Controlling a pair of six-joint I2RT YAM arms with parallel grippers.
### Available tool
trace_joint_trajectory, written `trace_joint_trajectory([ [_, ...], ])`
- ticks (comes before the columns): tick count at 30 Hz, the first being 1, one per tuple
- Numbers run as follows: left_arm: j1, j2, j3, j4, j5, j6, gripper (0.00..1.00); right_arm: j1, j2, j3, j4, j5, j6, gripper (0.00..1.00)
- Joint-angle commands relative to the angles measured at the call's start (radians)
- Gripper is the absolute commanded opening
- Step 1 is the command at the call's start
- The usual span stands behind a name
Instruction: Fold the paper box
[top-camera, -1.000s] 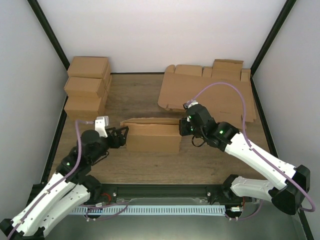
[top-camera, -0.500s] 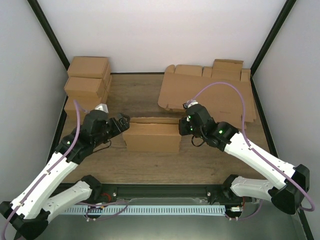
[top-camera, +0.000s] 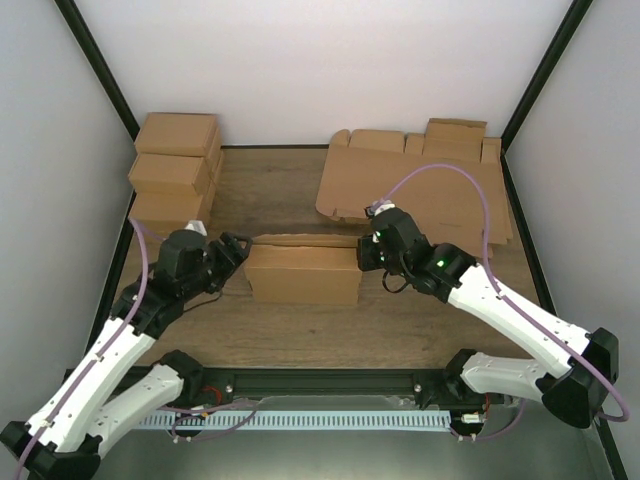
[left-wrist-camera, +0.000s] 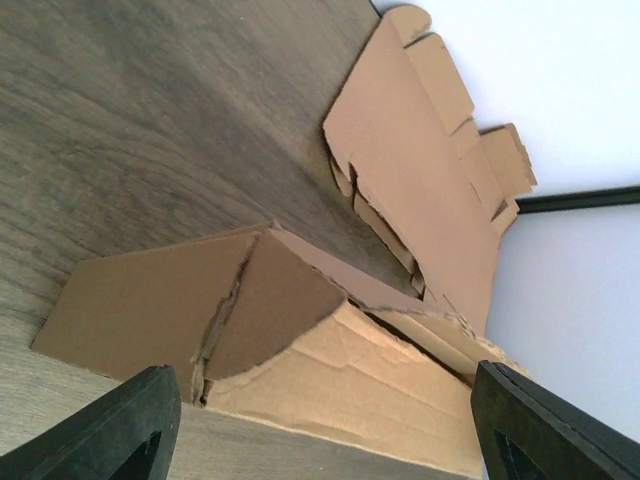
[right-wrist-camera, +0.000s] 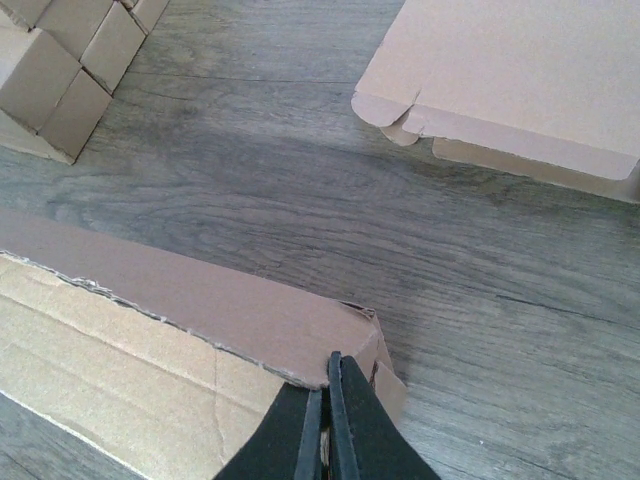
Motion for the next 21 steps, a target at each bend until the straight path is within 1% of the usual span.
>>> trace_joint_trajectory([
  [1,0.036,0.021,-0.001,-0.006,0.033,-0.053,0.81,0.022,0.051,-0.038,-0.164,-0.082,-0.010,0.01],
  [6,0.076,0.026,-0.029,0.046,0.098,-0.063,0.80,0.025,0.066,-0.030,-0.169,-0.085,-0.013,0.01],
  [11,0.103,0.049,-0.040,0.056,0.153,-0.068,0.77,0.030,0.071,-0.027,-0.168,-0.082,-0.016,0.01],
  [21,0.110,0.090,-0.066,0.075,0.212,-0.072,0.64,0.059,0.073,-0.055,-0.166,-0.059,0.003,0.01],
])
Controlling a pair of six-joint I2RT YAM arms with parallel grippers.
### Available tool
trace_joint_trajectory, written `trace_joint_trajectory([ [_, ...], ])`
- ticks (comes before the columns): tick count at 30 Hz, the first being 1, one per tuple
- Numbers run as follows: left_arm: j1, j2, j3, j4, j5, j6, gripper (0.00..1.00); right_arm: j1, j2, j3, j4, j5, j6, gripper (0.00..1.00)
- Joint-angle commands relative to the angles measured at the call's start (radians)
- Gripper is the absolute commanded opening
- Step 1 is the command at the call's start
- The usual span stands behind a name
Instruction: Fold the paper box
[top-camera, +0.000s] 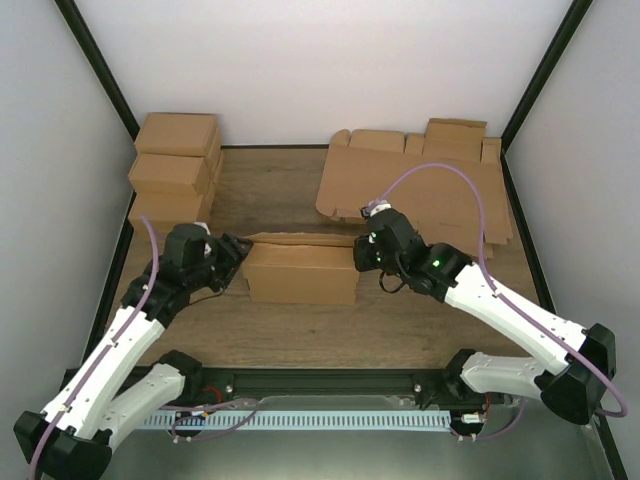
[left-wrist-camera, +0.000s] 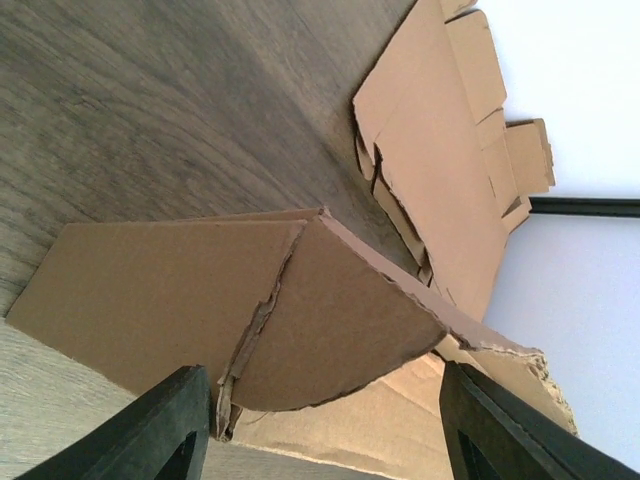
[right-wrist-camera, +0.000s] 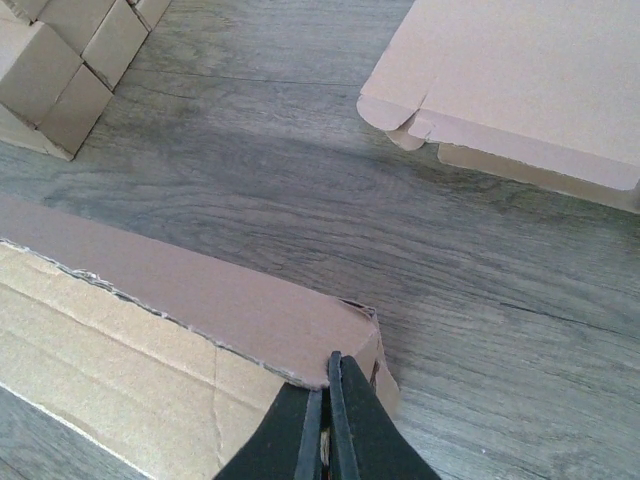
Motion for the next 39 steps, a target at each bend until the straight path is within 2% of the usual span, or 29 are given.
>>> trace_joint_trajectory([
  [1,0.000,0.010,-0.021,0.024,0.059,-0.011,0.63,0.046,0.047,-0.066,-0.181,-0.072,0.022,0.01],
  [3,-0.001,0.012,-0.025,0.025,0.060,-0.011,0.58,0.052,0.042,-0.077,-0.181,-0.072,0.029,0.01],
  [7,0.001,0.020,-0.028,0.020,0.065,-0.006,0.54,0.062,0.034,-0.111,-0.176,-0.078,0.045,0.01],
  [18,-0.001,-0.003,0.030,-0.044,-0.012,0.027,0.53,0.073,0.020,-0.160,-0.156,-0.089,0.065,0.01],
  [23,0.000,0.027,0.101,-0.102,-0.093,0.201,0.46,0.075,0.029,-0.142,-0.154,-0.091,0.062,0.01],
  [27,0.001,0.050,0.108,-0.083,-0.073,0.414,0.34,0.075,0.031,-0.132,-0.156,-0.086,0.056,0.01],
  [30,0.000,0.074,0.108,-0.087,-0.087,0.507,0.26,0.075,0.035,-0.126,-0.158,-0.084,0.054,0.01],
  [33,-0.002,0.084,0.097,-0.069,-0.066,0.596,0.25,0.075,0.037,-0.125,-0.159,-0.084,0.054,0.01],
  [39,-0.012,0.028,0.092,-0.051,-0.158,0.708,0.24,0.076,0.041,-0.122,-0.162,-0.084,0.056,0.01],
])
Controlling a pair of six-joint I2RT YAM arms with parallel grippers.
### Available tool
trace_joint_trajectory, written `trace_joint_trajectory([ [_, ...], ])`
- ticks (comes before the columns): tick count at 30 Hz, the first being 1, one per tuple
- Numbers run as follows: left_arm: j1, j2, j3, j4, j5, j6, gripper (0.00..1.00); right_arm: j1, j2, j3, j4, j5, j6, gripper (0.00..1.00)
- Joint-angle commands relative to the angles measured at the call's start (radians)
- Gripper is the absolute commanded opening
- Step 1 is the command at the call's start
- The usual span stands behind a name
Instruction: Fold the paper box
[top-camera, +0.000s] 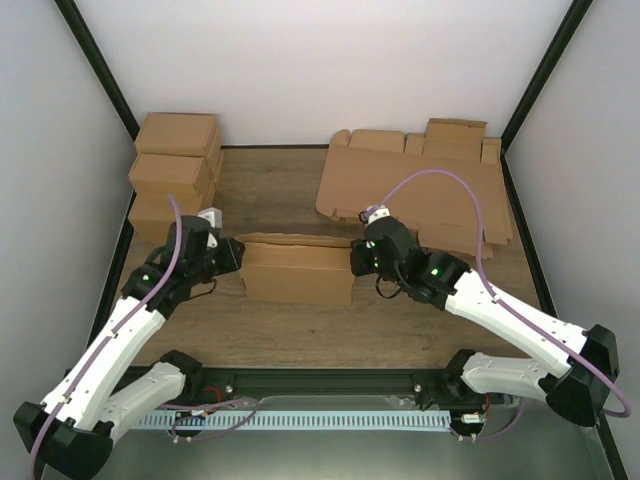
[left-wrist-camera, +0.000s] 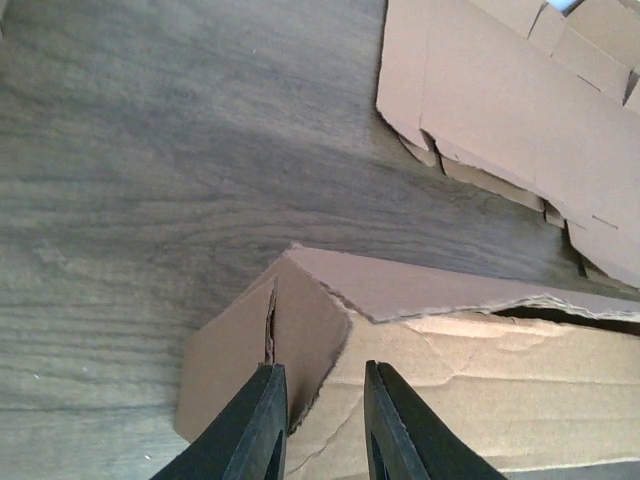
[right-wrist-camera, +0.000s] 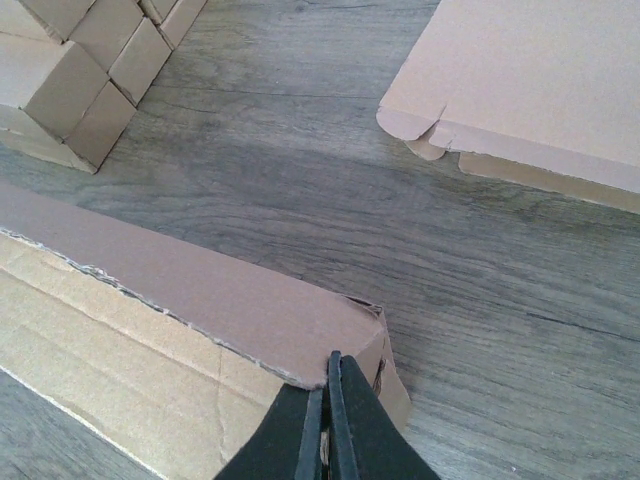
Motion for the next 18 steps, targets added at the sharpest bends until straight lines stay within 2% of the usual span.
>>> trace_joint_trajectory([
  [1,-0.009,-0.057,-0.001,0.042,-0.059,0.141,0.26,0.029,0.068,-0.058,-0.244,-0.118,0.026,0.01],
  [3,-0.010,-0.073,-0.005,0.060,-0.056,0.171,0.29,0.029,0.069,-0.058,-0.245,-0.119,0.026,0.01],
  [12,-0.013,-0.015,0.024,0.031,-0.070,0.254,0.27,0.029,0.070,-0.058,-0.246,-0.119,0.027,0.01],
  [14,-0.015,-0.015,0.026,0.035,-0.073,0.260,0.22,0.029,0.070,-0.057,-0.248,-0.118,0.029,0.01],
  [18,-0.018,-0.020,0.024,0.048,-0.067,0.275,0.07,0.029,0.067,-0.056,-0.248,-0.117,0.029,0.01],
])
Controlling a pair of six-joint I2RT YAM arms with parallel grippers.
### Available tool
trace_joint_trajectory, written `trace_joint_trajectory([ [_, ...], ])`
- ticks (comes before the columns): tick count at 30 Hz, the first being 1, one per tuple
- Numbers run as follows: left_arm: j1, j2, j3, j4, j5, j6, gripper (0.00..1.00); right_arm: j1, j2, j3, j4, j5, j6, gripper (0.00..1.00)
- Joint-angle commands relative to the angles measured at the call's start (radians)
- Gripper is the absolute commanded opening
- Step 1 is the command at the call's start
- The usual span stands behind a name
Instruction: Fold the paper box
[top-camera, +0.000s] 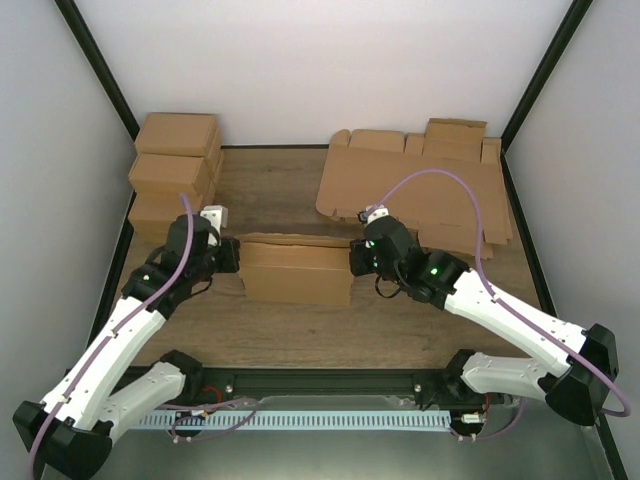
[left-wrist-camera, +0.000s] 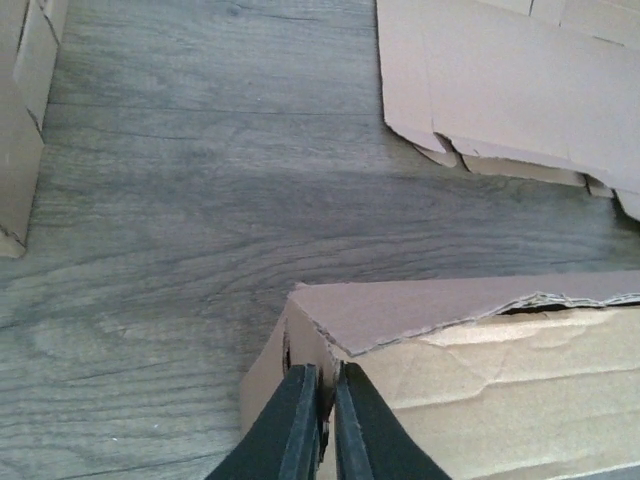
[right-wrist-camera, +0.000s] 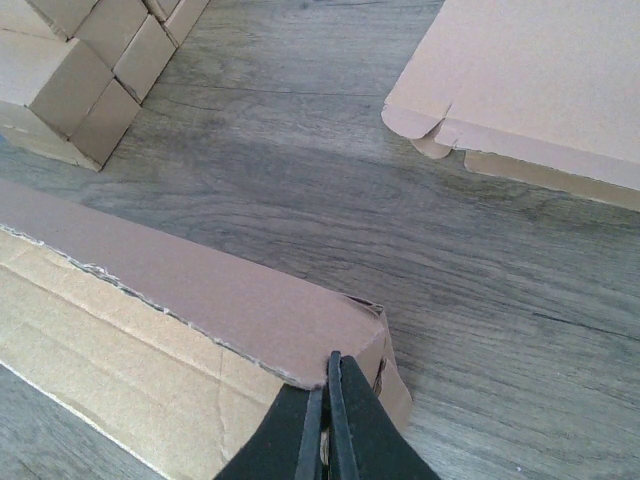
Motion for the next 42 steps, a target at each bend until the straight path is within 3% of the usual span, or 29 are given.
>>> trace_joint_trajectory([
  [1,-0.008,-0.011,0.021,0.016,-0.002,0.042,0.04,0.029,0.063,-0.060,-0.249,-0.106,0.030,0.01],
  [13,-0.079,-0.020,-0.058,0.040,-0.018,-0.007,0.04,0.075,0.065,-0.056,-0.307,-0.092,0.157,0.01],
  [21,-0.147,-0.015,-0.055,0.024,-0.069,-0.029,0.04,0.107,0.101,-0.048,-0.418,0.014,0.283,0.01],
  [36,-0.158,-0.018,-0.045,-0.001,-0.134,-0.059,0.04,0.107,0.127,0.030,-0.558,0.147,0.252,0.01],
  [42,-0.158,-0.019,-0.042,-0.001,-0.124,-0.056,0.04,0.108,0.125,0.079,-0.530,0.072,0.214,0.15],
])
